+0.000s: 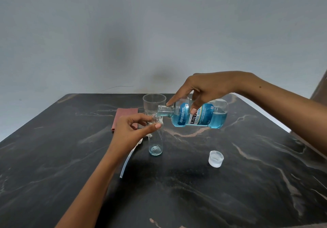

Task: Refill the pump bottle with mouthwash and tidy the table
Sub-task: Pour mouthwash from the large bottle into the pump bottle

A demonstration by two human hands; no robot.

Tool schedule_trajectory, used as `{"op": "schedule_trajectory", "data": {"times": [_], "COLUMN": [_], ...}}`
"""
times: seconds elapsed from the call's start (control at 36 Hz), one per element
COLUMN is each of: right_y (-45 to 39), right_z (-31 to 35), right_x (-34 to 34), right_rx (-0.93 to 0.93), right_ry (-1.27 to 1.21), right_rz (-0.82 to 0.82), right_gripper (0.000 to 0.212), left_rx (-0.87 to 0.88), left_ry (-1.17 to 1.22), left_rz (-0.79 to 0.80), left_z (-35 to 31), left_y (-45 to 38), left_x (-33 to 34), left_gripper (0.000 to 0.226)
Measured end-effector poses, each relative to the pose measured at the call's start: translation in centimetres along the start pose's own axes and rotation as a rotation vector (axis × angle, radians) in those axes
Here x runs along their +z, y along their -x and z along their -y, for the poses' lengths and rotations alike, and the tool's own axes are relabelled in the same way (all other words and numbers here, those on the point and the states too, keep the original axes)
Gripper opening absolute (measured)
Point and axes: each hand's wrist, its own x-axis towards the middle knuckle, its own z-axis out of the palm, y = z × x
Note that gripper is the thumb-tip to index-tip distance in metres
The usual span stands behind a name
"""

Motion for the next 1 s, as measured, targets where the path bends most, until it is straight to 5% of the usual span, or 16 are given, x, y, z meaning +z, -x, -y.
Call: {"op": "schedule_trajectory", "data": {"times": [1.0], "right_y": [-0.49], "right_z": [0.12], "right_x": [-0.57], "right_rx": [-0.011], "right_ry": [-0.053], "right_rz": [0.039], "right_gripper": [0.051], "left_rx": [-0.03], "left_ry": [-0.027], "left_rz": [-0.014], "left_z": [0.34], "left_y": [-0.26], "left_x": [-0.01], "left_gripper": [0.023]}}
